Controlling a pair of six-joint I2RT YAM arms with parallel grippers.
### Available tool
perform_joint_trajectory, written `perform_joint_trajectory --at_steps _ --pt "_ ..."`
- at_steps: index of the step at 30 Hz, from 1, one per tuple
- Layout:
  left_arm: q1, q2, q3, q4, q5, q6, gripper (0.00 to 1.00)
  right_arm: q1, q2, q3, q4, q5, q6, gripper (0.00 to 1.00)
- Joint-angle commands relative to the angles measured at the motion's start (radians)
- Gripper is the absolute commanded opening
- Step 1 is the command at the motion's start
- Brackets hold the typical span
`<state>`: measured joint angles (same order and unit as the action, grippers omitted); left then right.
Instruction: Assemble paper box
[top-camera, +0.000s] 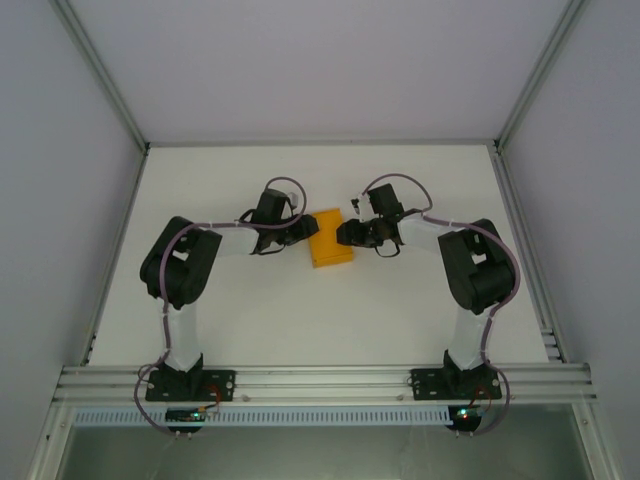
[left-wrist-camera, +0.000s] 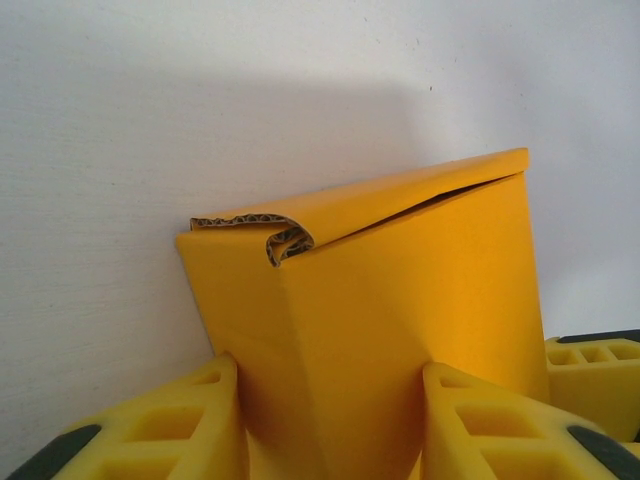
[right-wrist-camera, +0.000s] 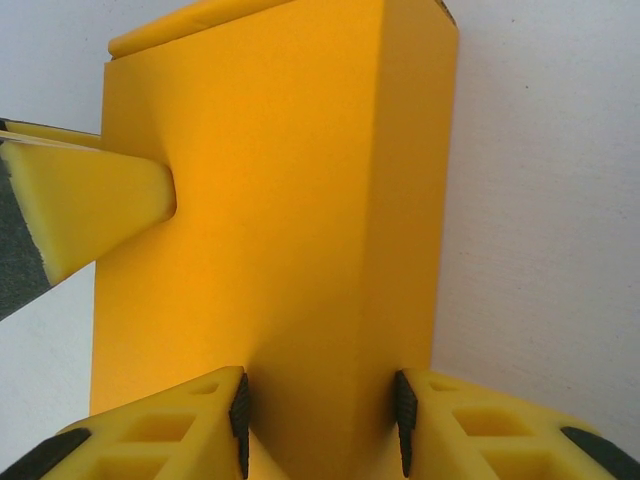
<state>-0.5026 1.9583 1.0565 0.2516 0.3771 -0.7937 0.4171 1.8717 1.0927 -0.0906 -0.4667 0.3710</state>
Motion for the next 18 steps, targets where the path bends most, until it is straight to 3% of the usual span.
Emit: perform_joint_trajectory --at_steps 1,8,14,18 --pt "-0.028 0.005 -0.008 -0.145 0.041 0.023 0.35 0.041 0.030 -0.031 -0.075 0.050 -0.002 0.41" --pt "-0.026 -0.114 -0.024 -0.215 0.028 0.083 0.75 0.057 0.002 -0.055 -0.099 0.171 0.050 0.37" --pt "-0.033 -0.205 -0.068 -0.240 0.032 0.088 0.94 0.075 -0.011 -0.052 -0.110 0.208 0.069 0.37" --pt "-0.040 -0.229 -0.103 -0.254 0.057 0.076 0.94 0.087 -0.011 -0.050 -0.110 0.212 0.076 0.37"
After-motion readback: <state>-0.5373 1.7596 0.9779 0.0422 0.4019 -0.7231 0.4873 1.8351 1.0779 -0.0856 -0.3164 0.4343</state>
